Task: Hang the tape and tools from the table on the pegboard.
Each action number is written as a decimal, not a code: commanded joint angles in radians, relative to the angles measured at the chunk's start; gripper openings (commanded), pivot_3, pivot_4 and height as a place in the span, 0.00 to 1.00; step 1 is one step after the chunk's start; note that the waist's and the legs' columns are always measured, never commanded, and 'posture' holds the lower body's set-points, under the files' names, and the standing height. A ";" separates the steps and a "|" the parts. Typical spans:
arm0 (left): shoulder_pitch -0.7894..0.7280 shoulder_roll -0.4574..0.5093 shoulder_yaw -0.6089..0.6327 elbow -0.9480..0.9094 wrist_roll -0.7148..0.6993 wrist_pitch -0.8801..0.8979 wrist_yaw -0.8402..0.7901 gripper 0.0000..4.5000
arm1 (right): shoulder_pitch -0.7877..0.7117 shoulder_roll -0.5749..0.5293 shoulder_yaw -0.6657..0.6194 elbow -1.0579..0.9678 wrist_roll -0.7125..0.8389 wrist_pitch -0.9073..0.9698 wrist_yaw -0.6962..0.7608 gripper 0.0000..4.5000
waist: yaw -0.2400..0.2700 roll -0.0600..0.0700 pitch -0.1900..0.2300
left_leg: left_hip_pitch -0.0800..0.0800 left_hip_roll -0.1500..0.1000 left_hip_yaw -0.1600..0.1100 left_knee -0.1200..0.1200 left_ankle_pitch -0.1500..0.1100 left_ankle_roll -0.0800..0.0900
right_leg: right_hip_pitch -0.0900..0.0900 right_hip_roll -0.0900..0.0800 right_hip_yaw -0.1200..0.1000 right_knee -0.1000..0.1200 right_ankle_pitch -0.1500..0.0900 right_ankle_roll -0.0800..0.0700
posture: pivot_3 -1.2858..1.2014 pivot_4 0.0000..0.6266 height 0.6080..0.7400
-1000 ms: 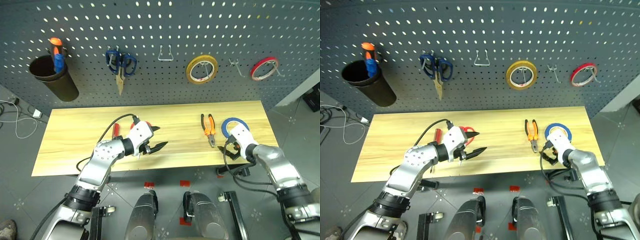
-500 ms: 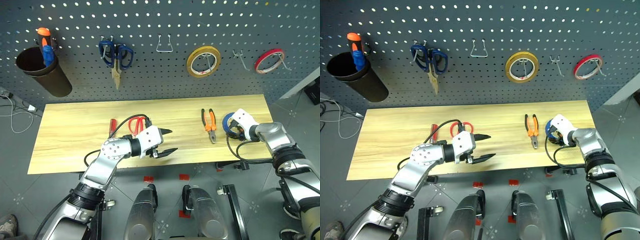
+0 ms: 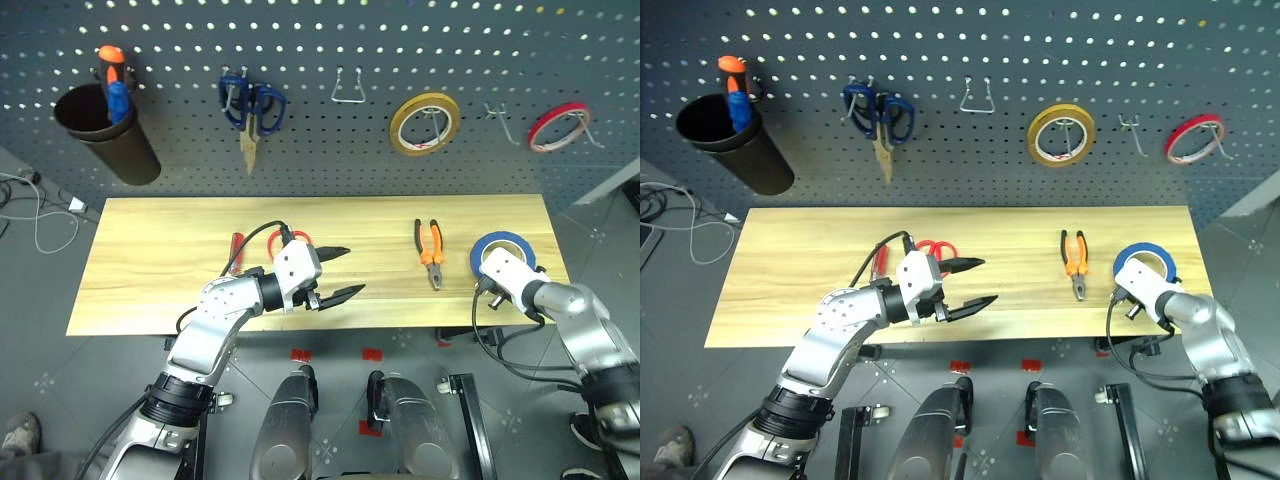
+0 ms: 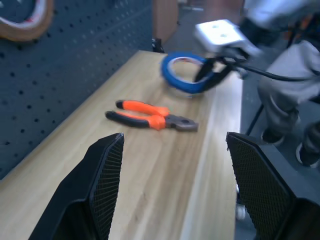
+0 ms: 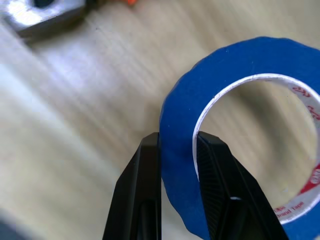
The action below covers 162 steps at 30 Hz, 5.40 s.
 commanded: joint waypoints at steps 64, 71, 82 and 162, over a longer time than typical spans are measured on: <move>0.068 0.299 0.110 0.156 0.061 -0.140 -0.161 0.77 | -0.793 0.520 -0.098 0.865 0.195 0.382 -0.435 0.65 | -0.039 -0.002 -0.004 | -0.001 0.006 0.019 0.001 0.004 0.002 | -0.016 0.003 0.012 0.016 0.008 -0.004 | 0.50 0.53 1.00; 0.127 0.282 0.185 0.097 -0.059 -0.018 -0.147 0.77 | -0.655 0.496 -0.003 0.512 0.180 0.354 -0.388 0.59 | -0.038 -0.002 -0.004 | -0.002 0.006 0.018 0.001 0.005 -0.001 | -0.017 0.002 0.012 0.016 0.008 -0.004 | 0.50 0.51 1.00; 0.336 0.245 0.463 -0.126 -0.245 0.183 0.046 0.77 | -0.296 0.702 0.261 -0.419 0.158 0.360 -0.466 0.59 | -0.045 -0.005 -0.007 | -0.003 0.010 0.020 0.000 0.006 -0.002 | -0.023 0.004 0.013 0.017 0.007 -0.003 | 0.52 0.49 1.00; -0.041 -0.188 0.185 0.338 0.105 0.691 0.758 0.99 | -0.293 0.443 0.287 -0.395 0.572 0.503 -0.024 1.00 | -0.004 -0.014 -0.010 | -0.003 0.008 0.017 -0.001 0.011 0.000 | -0.020 0.003 0.010 0.016 0.010 -0.002 | 0.51 0.57 1.00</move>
